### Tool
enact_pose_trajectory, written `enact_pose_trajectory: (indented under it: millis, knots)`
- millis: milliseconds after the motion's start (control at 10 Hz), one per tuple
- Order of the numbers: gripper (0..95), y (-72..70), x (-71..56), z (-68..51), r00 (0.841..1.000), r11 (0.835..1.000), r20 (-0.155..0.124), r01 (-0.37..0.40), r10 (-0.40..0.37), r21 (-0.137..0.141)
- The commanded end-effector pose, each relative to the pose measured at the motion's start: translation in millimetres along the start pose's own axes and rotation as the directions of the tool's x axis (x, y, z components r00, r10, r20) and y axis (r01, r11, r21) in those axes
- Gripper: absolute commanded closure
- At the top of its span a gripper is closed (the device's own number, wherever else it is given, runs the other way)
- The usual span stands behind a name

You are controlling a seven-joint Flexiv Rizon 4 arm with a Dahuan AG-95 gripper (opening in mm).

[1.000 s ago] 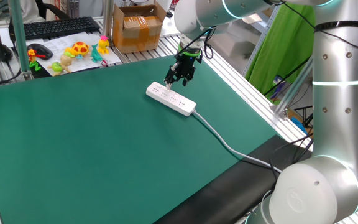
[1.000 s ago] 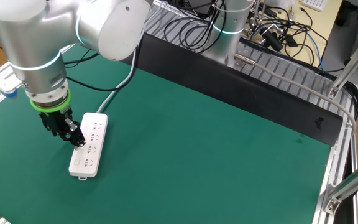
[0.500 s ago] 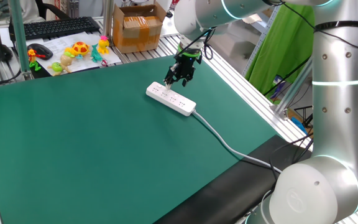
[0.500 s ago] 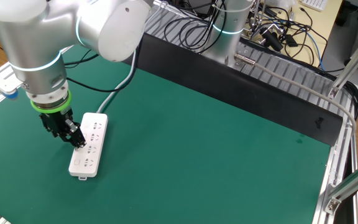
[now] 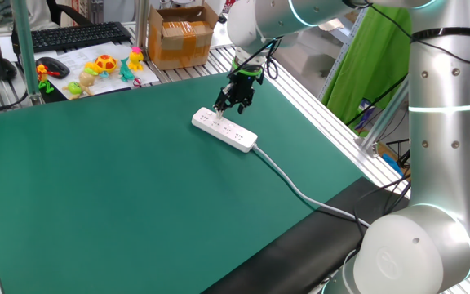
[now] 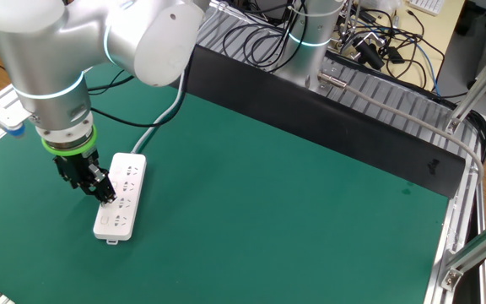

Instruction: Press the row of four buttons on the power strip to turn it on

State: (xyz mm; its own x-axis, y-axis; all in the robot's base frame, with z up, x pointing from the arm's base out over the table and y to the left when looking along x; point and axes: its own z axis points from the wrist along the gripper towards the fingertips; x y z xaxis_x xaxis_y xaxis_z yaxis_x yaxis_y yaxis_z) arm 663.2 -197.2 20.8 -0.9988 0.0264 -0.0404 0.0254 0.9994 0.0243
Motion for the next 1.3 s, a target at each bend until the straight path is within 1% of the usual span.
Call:
enact_pose_trajectory:
  millis: [100, 400, 900, 1300]
  knots:
    - [19.0, 0.2, 0.9, -0.2, 1.000, 1.000, 0.003, 0.001, -0.001, 0.002]
    - [19.0, 0.9, 0.2, 2.0, 1.000, 1.000, 0.002, 0.001, -0.001, 0.005]
    - [19.0, 1.4, -0.3, 3.7, 1.000, 1.000, 0.000, 0.001, -0.001, 0.001]
    - [19.0, 1.9, 2.0, 4.3, 1.000, 1.000, -0.001, 0.000, 0.000, 0.001]
